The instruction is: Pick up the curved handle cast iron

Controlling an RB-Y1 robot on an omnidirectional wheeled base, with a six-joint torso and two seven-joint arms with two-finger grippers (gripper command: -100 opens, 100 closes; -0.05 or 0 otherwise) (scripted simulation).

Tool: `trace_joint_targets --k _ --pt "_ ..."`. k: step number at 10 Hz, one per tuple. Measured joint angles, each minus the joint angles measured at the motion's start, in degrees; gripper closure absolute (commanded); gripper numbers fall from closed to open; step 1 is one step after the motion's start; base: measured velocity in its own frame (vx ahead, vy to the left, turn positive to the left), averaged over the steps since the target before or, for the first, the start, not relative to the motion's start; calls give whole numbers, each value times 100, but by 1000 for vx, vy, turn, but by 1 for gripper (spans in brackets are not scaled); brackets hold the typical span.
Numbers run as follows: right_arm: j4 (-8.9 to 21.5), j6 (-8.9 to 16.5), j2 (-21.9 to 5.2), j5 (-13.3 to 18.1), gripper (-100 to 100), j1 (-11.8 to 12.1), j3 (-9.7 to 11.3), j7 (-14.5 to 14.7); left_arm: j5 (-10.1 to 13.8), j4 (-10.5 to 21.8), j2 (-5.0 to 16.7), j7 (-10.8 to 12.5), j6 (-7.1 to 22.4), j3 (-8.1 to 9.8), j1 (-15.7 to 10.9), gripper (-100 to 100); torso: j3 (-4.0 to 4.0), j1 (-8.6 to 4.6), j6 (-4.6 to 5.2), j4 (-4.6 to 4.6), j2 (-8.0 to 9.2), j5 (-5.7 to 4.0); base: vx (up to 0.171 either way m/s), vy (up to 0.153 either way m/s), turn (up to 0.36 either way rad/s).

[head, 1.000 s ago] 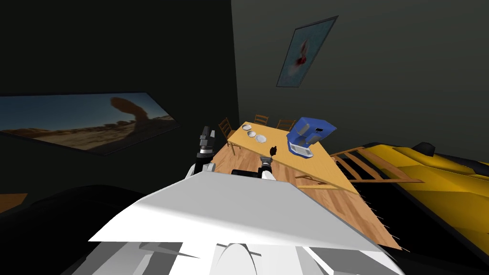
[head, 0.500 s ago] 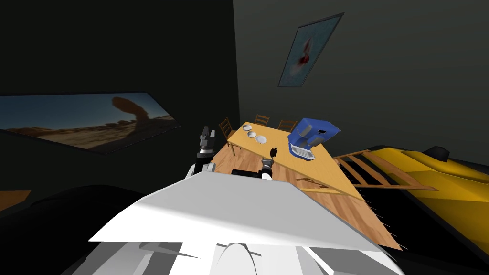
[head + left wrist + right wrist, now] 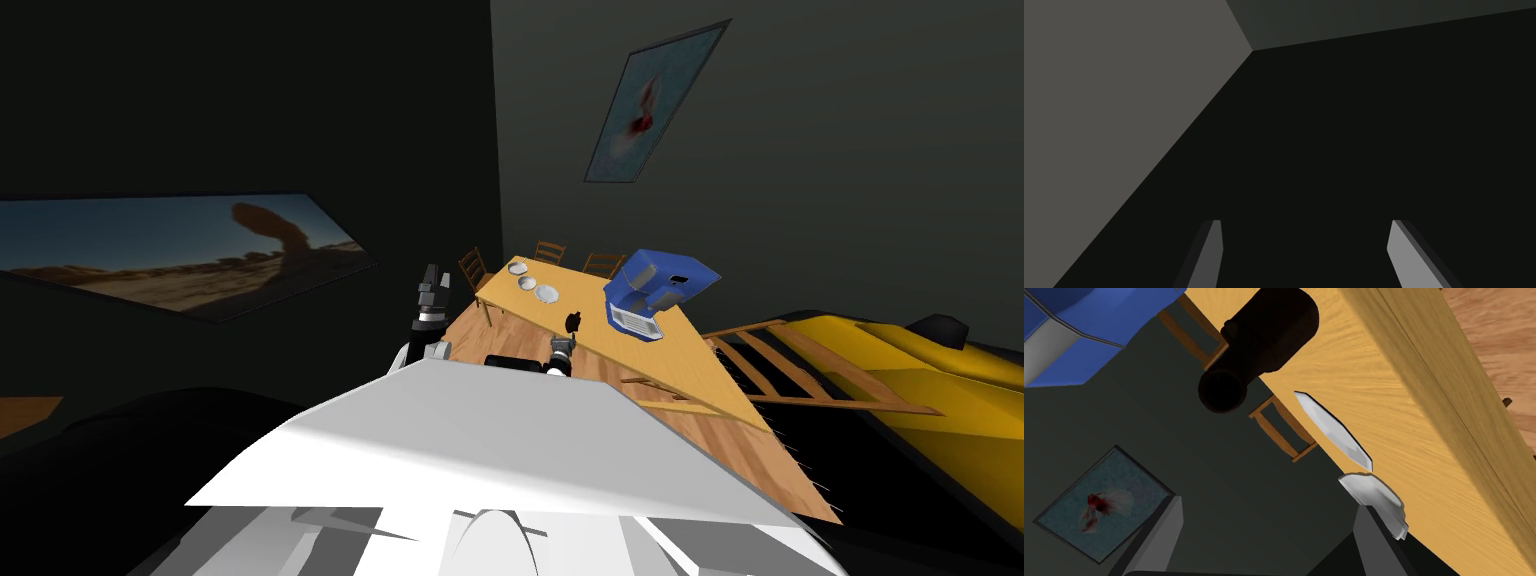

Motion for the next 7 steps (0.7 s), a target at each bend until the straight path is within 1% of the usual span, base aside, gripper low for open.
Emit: trace_joint_targets --k 1,4,7 --pt "177 130 -24 179 -100 10 45 -6 0 0 0 0 0 0 0 0 -4 -2 0 -1 -7 0 45 -47 13" --pt "608 396 -17 635 -100 6 120 40 0 0 0 0 0 0 0 0 -4 -12 0 -1 -7 -2 53 -66 29" --pt "1159 694 0 1121 -100 -28 195 48 0 0 0 0 0 1 1 0 -10 -14 1 -3 -17 -3 83 -70 22"
